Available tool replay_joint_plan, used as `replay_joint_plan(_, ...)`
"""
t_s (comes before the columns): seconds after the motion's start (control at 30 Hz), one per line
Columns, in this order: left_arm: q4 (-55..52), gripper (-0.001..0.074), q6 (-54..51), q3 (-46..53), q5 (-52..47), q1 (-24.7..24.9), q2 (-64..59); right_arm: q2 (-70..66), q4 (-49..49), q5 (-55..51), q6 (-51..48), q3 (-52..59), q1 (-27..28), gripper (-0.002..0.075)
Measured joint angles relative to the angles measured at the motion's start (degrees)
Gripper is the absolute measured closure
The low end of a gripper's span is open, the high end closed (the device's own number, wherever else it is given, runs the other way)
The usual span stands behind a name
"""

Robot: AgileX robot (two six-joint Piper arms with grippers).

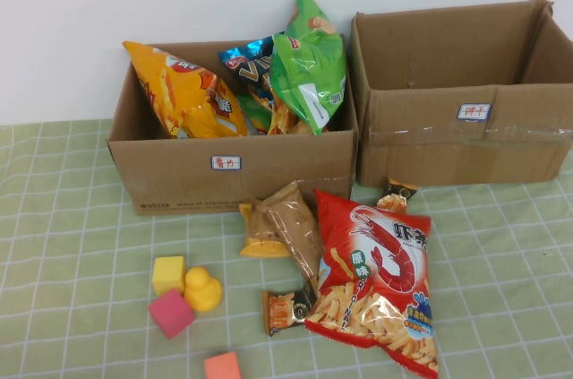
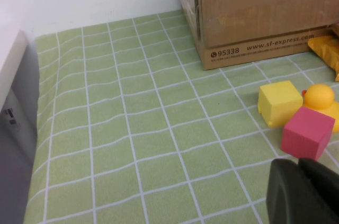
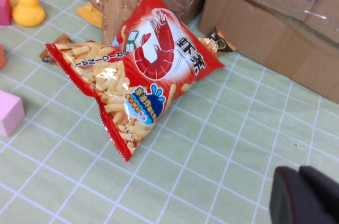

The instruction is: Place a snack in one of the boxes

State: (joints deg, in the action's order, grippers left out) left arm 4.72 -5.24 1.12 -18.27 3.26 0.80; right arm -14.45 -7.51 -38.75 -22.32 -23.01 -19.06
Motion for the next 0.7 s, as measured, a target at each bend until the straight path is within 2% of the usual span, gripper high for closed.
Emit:
replay_joint_plan(0.4,0.0,0.0736,0.0,0.0,-0.1,0.0,0.0,0.4,0.0,0.0,0.0,0.4,0.0,0.0728)
replay_joint_plan(0.7,0.1,0.0736,0.0,-0.1,-0.1,0.0,0.0,10.3,2.0,3.1,0.0,6.9,0.6,0.0728)
